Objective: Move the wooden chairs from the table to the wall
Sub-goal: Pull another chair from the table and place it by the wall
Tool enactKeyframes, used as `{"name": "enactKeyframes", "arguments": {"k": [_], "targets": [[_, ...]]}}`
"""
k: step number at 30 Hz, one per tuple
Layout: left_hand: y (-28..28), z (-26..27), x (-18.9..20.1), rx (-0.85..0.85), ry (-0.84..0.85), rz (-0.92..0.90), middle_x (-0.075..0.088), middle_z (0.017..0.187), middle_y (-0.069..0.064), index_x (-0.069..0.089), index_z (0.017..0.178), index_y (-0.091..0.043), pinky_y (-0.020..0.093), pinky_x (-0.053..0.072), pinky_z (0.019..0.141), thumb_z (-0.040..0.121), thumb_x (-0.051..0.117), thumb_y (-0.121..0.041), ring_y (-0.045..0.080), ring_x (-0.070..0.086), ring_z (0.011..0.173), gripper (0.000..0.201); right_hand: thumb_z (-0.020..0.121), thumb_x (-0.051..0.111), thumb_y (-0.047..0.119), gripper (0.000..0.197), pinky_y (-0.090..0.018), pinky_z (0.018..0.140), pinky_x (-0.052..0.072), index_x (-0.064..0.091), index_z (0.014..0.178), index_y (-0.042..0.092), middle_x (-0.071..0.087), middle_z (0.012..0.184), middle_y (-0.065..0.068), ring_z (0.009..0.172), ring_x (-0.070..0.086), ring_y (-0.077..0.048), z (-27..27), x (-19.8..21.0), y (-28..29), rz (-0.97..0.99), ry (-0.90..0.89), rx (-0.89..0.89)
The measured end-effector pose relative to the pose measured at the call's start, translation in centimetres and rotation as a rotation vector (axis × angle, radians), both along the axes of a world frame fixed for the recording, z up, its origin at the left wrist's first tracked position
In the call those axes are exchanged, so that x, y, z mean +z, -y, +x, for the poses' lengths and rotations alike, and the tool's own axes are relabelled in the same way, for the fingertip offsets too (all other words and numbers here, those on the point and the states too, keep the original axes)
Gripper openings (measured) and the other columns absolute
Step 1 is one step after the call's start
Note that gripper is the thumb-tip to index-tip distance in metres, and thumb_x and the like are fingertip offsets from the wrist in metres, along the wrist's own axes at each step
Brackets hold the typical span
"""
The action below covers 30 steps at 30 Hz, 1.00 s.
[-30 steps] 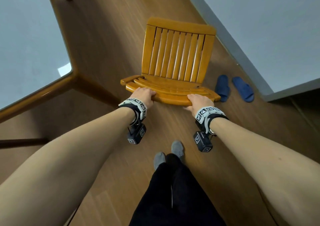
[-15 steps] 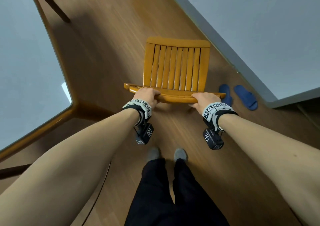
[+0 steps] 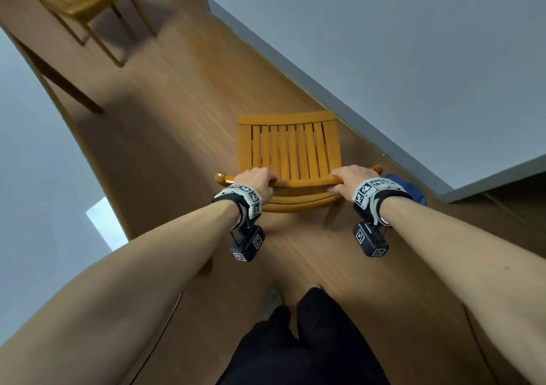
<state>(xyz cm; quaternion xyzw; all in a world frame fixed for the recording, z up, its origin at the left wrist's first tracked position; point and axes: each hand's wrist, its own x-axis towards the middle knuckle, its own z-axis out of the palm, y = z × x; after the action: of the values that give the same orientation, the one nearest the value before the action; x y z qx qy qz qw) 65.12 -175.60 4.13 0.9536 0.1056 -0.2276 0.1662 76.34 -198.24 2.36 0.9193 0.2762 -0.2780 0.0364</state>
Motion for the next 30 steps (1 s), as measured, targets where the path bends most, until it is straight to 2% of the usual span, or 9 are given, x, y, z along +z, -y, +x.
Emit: {"name": "enactKeyframes", "arguments": {"k": [3,7,11,17,23,30], "targets": [[-2.1,3.3,1.9,0.009,-0.004,0.0,0.063,0.1,-0.003,0.07,0.109,-0.031,0.033,0.042,0.069,0.094,0.061,-0.026,0.02,0.055,0.085,0.018,0.097,0.056,0.052,0.023,-0.037,0.079,0.054,0.065,0.104,0.031,0.067,0.098,0.003,0.092,0.065,-0.022,2.9,1.8,-1.8,0.025,0.013,-0.016],[-4.6,7.5,4.0,-0.005,-0.008,0.048,0.063,0.097,-0.003,0.071,0.106,-0.029,0.032,0.041,0.069,0.093,0.063,-0.037,0.023,0.059,0.089,0.016,0.097,0.054,0.056,0.031,-0.033,0.07,0.051,0.062,0.107,0.028,0.067,0.099,0.002,0.091,0.065,-0.022,6.8,3.5,-3.9,0.038,0.056,-0.001],[-5.8,11.4,6.3,0.01,-0.024,0.066,0.064,0.097,-0.002,0.071,0.106,-0.028,0.033,0.046,0.073,0.093,0.065,-0.038,0.023,0.06,0.087,0.018,0.097,0.053,0.058,0.032,-0.03,0.062,0.043,0.062,0.104,0.028,0.063,0.09,0.004,0.081,0.061,-0.019,10.6,5.1,-5.3,0.061,0.093,0.02],[-7.4,15.7,7.3,-0.017,-0.039,0.098,0.066,0.095,-0.002,0.072,0.104,-0.027,0.033,0.048,0.073,0.092,0.066,-0.034,0.023,0.063,0.088,0.015,0.096,0.053,0.06,0.034,-0.032,0.069,0.046,0.061,0.104,0.028,0.064,0.091,0.003,0.083,0.06,-0.02,14.3,6.2,-6.6,0.063,0.129,0.055],[-9.3,19.7,7.0,-0.067,-0.019,0.133,0.067,0.097,0.0,0.071,0.098,-0.028,0.036,0.052,0.078,0.089,0.069,-0.032,0.025,0.063,0.09,0.01,0.097,0.051,0.059,0.032,-0.033,0.07,0.042,0.057,0.098,0.028,0.061,0.085,0.004,0.081,0.059,-0.02,16.6,6.7,-8.1,0.045,0.153,0.023],[-12.6,26.0,6.9,-0.223,0.038,0.112,0.067,0.094,-0.001,0.073,0.1,-0.026,0.032,0.046,0.07,0.09,0.068,-0.029,0.023,0.062,0.085,0.011,0.097,0.048,0.062,0.037,-0.035,0.075,0.051,0.061,0.1,0.028,0.063,0.085,0.003,0.081,0.063,-0.021,19.4,6.2,-10.3,0.009,0.176,-0.104]]}}
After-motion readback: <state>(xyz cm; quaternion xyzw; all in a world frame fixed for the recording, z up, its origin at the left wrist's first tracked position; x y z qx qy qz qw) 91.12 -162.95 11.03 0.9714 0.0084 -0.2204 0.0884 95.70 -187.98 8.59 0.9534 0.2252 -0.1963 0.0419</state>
